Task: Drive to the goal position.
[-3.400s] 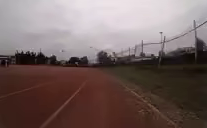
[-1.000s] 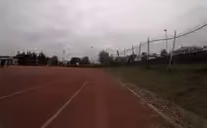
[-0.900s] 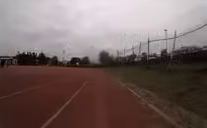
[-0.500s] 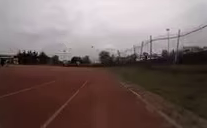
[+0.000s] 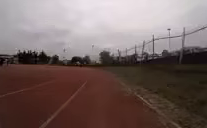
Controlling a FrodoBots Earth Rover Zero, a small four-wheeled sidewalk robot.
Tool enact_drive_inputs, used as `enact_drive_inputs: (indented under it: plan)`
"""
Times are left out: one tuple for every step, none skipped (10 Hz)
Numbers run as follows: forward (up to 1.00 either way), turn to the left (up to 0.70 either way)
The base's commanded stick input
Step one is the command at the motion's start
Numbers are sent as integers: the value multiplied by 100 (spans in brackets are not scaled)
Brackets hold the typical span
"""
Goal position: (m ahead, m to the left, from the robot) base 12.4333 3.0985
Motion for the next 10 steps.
enact_drive_inputs:
  plan:
    - [70,28]
    - [70,9]
    - [70,0]
    - [70,0]
    - [70,0]
    - [70,0]
    - [70,0]
    - [70,0]
    - [70,0]
    - [70,0]
